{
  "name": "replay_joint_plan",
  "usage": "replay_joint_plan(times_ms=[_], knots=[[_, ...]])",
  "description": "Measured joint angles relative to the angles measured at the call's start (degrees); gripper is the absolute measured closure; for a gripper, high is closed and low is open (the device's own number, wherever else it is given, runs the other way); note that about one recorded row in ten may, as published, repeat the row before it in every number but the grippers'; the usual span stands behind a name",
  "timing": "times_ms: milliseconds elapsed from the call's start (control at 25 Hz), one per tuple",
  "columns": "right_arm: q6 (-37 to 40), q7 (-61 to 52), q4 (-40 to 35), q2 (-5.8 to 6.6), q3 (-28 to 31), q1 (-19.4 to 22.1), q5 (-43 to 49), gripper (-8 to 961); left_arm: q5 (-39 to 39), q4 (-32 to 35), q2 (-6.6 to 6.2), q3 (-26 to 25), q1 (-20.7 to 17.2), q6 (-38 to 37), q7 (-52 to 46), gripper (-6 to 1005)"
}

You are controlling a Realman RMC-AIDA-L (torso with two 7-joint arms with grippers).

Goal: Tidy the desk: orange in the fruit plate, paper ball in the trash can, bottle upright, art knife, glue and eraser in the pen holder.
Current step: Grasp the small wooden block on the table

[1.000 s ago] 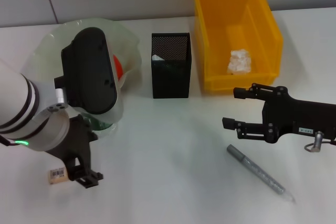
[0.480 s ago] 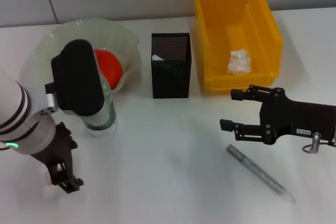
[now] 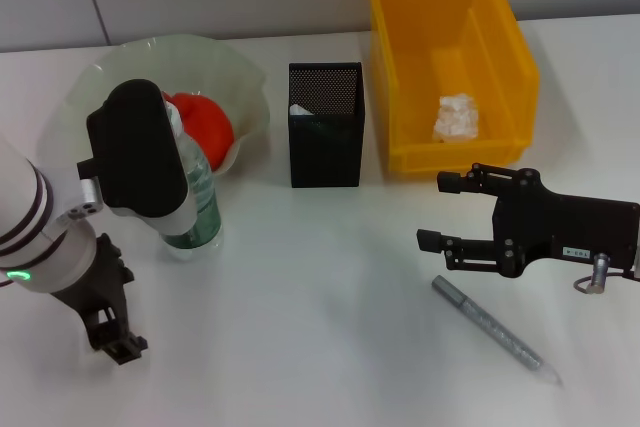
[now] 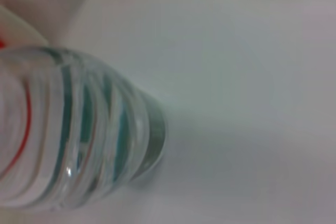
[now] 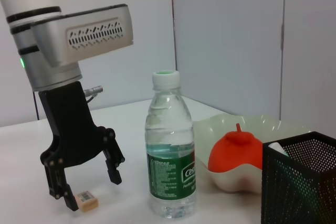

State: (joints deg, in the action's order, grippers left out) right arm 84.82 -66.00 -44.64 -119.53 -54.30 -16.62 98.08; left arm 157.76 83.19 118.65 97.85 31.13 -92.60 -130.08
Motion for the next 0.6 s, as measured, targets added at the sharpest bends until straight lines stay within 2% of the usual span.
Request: replay_joint_plan(times_ms=[600], knots=[[0.0, 0.0, 0.0, 0.00, 0.0, -0.3, 0.0, 191, 4.2, -1.6, 0.03, 0.6, -0.5, 0.6, 0.5, 204]])
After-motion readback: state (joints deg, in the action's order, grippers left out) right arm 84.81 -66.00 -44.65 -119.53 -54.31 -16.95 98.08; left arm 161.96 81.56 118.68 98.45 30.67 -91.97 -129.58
